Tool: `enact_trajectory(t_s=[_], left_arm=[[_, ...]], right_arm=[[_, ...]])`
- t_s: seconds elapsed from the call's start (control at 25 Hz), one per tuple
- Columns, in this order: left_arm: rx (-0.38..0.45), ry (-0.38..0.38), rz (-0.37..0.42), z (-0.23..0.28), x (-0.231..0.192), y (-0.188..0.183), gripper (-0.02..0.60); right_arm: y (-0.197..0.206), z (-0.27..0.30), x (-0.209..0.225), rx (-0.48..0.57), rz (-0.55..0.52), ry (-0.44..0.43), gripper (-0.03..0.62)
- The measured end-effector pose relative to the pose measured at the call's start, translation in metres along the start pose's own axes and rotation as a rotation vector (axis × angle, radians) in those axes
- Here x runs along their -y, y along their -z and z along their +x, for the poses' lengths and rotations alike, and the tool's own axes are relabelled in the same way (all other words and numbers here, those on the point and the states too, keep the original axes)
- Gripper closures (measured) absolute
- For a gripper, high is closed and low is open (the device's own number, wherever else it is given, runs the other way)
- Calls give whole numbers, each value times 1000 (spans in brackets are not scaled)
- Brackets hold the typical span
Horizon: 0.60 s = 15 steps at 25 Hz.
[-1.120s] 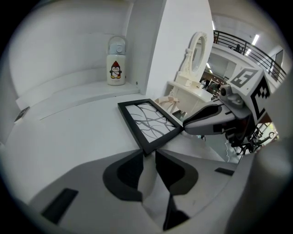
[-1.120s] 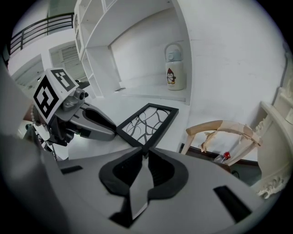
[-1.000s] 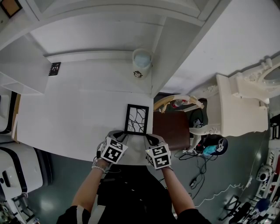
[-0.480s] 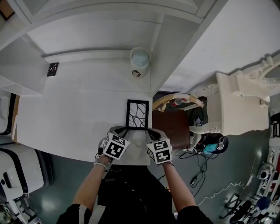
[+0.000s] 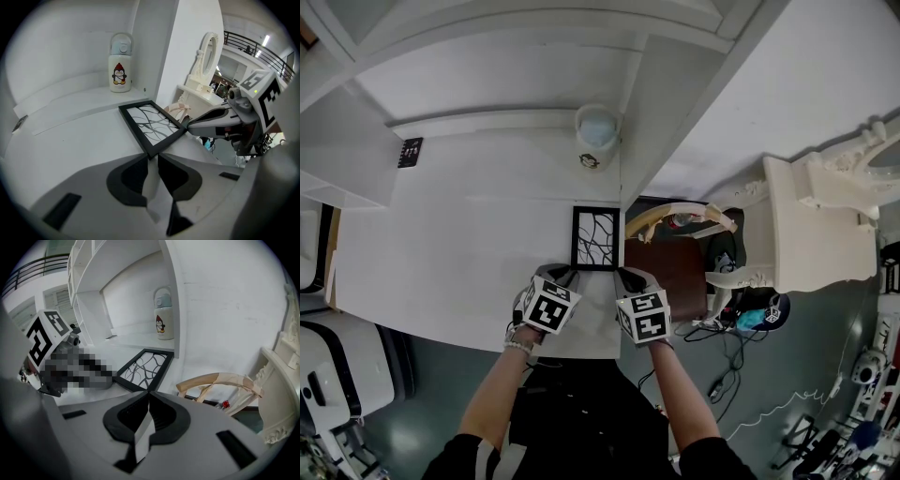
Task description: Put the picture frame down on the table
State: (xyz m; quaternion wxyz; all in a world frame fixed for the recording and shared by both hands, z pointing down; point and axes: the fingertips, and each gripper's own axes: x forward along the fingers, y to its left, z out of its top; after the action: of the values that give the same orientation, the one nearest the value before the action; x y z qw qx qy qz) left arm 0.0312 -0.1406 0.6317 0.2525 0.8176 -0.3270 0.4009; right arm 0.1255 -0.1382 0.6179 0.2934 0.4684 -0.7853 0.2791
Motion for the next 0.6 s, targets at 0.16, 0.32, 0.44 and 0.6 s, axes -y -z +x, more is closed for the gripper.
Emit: enact_trajectory(t_s=[0.16, 0.32, 0.44, 0.6], left_arm=[[2, -4, 0, 3, -1, -4, 511], [6, -4, 2, 5, -3, -8, 511], [7, -8, 1, 6, -5, -11, 511], [2, 1, 5, 8, -7, -12, 509]], right_arm=[[-4, 2, 4, 7, 3, 10, 585], [-6, 4, 8, 13, 4, 18, 585], [-9, 6, 10, 18, 2, 24, 585], [-11, 7, 10, 26, 7, 32, 585]])
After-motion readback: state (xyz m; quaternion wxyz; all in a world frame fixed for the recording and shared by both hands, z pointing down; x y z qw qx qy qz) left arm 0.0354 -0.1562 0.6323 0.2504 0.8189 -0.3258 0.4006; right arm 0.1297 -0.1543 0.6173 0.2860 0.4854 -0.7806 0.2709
